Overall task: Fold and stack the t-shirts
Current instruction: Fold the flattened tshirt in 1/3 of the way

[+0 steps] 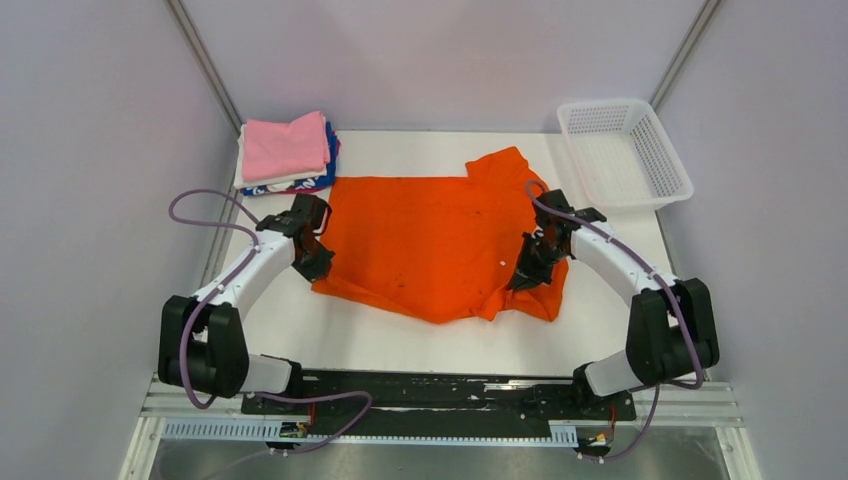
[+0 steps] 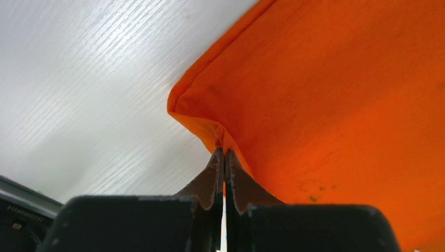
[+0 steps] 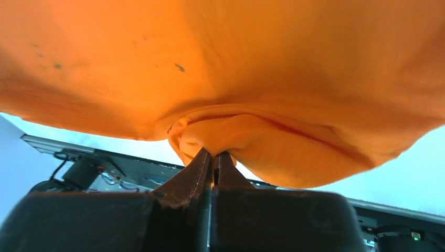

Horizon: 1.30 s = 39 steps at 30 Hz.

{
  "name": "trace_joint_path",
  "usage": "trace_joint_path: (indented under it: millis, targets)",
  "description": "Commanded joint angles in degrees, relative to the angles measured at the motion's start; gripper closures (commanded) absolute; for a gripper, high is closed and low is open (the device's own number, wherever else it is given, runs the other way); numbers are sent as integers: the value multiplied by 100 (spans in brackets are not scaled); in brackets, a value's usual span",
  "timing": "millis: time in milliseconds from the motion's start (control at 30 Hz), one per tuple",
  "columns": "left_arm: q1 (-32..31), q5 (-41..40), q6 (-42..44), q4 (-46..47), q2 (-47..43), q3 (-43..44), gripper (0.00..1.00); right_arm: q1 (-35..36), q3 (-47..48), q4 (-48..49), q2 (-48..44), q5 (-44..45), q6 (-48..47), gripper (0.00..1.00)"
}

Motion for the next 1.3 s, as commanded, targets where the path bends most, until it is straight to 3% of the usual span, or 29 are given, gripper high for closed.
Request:
trace_joint_path:
  millis: [0,533,800,867,900,933,967,1000,1033,1067,1133,1200,1267]
  targets:
    - [190,19,167,275,201,427,100,-279,731,108,361,-443,-530,100]
    - [716,-110,489,850,990,1089,100,-728,2428,179,1373,314,-1130,100]
    - [758,-88,636,1244,1694,1354,100,-875,2985,721,2165,764,-1370,99]
    - [772,-112,632,1394,1957,1465,90,-908,3221,965,2464,897,-1362,95]
    - [775,-124,636,1418,2126,1597,76,-930,3396,1070,2627,924,-1366,92]
    - [802,-137,643,1433,2206,1695,55,-946,3629,1158,2814,976,-1376,88]
    - [808,-183,671,1412,2316,1903,44,-961,3881,1186,3000,1056,-1377,84]
    - [808,-189,708,1401,2353,2011,18,-973,4165,1186,3141,1090,-1377,77]
    - [807,-160,791,1342,2384,2217,9,-977,4377,1194,3231,1095,-1384,67]
    - [806,-81,838,1309,2374,2304,2,-979,4507,1194,3251,1090,-1374,56]
    - [804,77,995,1239,2281,2445,0,-973,4407,1283,3049,1036,-1312,35]
    - [790,314,1120,1220,2121,2376,0,-971,3869,1490,2654,905,-1265,3]
    - [750,595,1249,1214,1968,2111,0,-946,3159,1682,2174,513,-1259,0]
